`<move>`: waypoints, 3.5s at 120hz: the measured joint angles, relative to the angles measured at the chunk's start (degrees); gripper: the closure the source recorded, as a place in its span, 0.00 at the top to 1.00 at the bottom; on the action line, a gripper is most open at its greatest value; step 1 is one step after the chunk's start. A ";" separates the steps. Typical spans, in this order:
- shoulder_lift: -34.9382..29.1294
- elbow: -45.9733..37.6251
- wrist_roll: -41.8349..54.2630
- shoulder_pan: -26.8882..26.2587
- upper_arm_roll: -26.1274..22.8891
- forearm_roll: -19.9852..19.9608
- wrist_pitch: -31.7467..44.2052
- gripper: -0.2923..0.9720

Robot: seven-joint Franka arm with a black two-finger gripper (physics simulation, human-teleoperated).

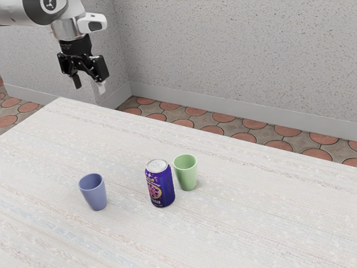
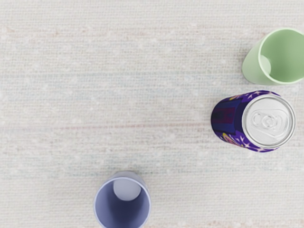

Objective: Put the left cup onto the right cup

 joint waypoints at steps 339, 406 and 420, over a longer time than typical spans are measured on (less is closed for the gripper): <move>3.75 -35.60 0.72 2.12 0.00 -0.57 32.41 0.75; 0.63 -41.12 0.68 3.25 0.00 -0.62 34.15 0.75; 0.20 -41.94 0.66 3.19 0.00 -0.62 34.48 0.75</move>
